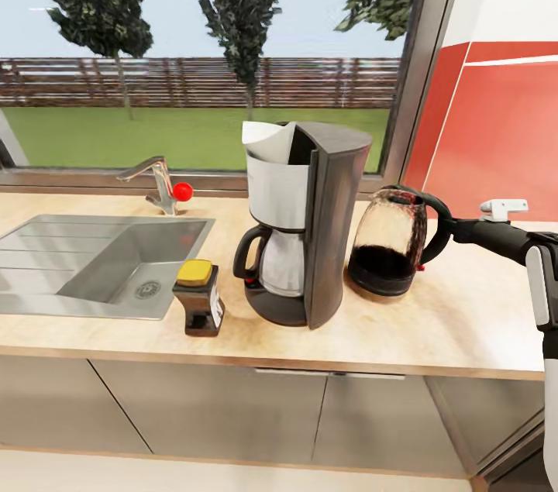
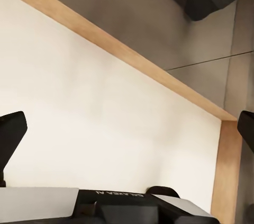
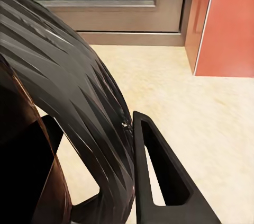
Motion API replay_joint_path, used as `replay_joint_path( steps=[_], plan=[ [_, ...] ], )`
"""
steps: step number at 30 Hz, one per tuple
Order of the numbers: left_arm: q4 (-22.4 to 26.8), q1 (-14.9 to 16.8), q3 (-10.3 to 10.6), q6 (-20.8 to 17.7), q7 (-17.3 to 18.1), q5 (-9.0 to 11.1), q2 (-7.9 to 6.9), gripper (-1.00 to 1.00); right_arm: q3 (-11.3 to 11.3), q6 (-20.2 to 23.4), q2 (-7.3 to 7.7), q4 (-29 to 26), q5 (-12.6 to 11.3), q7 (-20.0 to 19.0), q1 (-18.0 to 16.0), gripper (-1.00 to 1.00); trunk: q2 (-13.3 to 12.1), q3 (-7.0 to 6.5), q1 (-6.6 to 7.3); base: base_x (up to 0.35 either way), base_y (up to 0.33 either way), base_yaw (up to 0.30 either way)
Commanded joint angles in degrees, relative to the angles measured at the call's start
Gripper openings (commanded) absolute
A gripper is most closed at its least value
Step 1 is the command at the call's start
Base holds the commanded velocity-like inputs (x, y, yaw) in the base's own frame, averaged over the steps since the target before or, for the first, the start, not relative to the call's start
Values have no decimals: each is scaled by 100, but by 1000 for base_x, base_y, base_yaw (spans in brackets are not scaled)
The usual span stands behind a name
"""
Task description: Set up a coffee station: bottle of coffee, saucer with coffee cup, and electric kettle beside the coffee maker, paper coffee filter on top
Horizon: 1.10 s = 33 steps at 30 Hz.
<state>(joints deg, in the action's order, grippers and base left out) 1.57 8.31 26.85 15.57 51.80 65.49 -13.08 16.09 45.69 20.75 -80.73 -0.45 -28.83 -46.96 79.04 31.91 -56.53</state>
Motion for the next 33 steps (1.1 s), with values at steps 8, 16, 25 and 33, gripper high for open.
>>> replay_joint_path(
  steps=[8, 16, 25, 33],
  plan=[
    [0, -1, 49, 34, 11, 34, -1, 100, 8, 37, -1, -4, -26, -26, -6, -100, 164, 77, -88, 0, 0, 0],
    [-1, 4, 49, 34, 8, 34, -1, 100, 14, 37, -1, -4, -26, -26, -6, -100, 364, 167, -197, 0, 0, 0],
    [0, 1, 49, 34, 6, 34, -1, 100, 17, 37, -1, -4, -26, -26, -6, -100, 525, 239, -285, 0, 0, 0],
    [-1, 4, 49, 34, 6, 34, -1, 100, 17, 37, -1, -4, -23, -26, -6, -100, 605, 275, -329, 0, 0, 0]
  ],
)
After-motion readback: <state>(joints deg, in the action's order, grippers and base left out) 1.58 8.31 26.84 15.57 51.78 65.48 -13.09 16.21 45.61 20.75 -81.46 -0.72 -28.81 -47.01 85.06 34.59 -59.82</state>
